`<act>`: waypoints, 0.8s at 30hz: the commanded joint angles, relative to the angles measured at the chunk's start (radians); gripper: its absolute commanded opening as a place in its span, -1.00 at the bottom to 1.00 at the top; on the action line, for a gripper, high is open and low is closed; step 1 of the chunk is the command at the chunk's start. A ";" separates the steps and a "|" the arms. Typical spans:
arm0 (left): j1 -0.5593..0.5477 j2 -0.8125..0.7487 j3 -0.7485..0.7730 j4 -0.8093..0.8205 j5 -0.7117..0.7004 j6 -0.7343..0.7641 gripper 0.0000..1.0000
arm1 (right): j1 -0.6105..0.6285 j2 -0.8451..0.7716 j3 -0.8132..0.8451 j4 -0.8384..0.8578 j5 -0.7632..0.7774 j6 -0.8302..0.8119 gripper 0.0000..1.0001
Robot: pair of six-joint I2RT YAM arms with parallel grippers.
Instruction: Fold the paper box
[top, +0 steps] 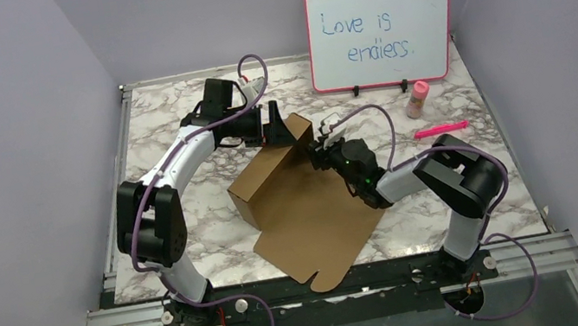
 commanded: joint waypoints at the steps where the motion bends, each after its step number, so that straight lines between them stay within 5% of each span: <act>1: 0.005 -0.036 0.021 -0.044 -0.072 0.039 0.91 | -0.015 -0.061 -0.043 0.127 -0.113 -0.086 0.07; 13: 0.005 -0.019 0.024 -0.044 -0.012 0.037 0.91 | -0.062 -0.012 0.028 0.246 -0.268 -0.063 0.14; 24: 0.002 -0.006 0.021 -0.041 0.029 0.033 0.90 | -0.074 0.096 0.056 0.442 -0.187 0.001 -0.20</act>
